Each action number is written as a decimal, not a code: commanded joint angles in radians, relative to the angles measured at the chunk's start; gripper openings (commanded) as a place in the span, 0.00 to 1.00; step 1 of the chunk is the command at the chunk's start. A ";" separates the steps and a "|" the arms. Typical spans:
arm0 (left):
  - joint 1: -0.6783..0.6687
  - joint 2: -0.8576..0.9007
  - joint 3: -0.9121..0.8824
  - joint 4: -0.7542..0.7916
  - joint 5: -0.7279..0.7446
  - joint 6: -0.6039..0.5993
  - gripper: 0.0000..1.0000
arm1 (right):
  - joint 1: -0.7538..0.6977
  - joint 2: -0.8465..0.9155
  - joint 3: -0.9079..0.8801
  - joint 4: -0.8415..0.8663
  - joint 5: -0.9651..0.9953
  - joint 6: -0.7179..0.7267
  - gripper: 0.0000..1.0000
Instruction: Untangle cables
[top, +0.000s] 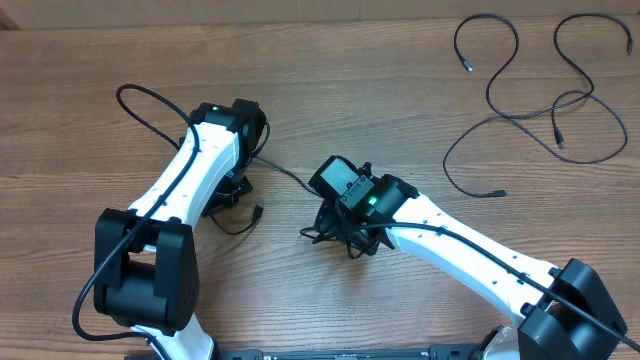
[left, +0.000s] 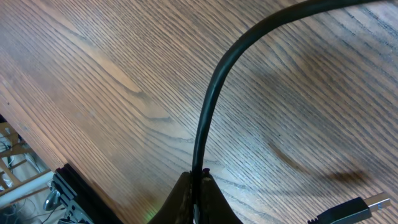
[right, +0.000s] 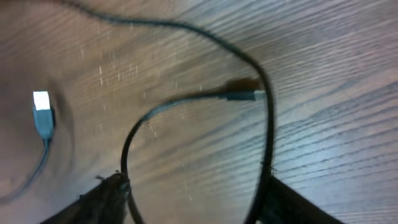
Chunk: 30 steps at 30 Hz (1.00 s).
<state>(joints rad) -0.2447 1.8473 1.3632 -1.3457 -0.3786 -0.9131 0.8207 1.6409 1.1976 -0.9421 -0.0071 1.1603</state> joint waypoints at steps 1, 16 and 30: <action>0.003 -0.021 0.012 0.000 -0.014 -0.007 0.06 | 0.004 -0.008 -0.002 0.009 0.068 0.071 0.59; 0.003 -0.021 0.012 0.000 -0.018 0.001 0.06 | -0.132 -0.008 -0.002 0.008 0.192 -0.063 0.19; 0.003 -0.021 0.012 0.000 -0.020 0.000 0.06 | -0.517 -0.008 0.001 -0.030 -0.657 -0.808 0.29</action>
<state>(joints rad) -0.2447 1.8473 1.3632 -1.3460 -0.3790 -0.9127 0.3168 1.6409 1.1976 -0.9554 -0.3317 0.6308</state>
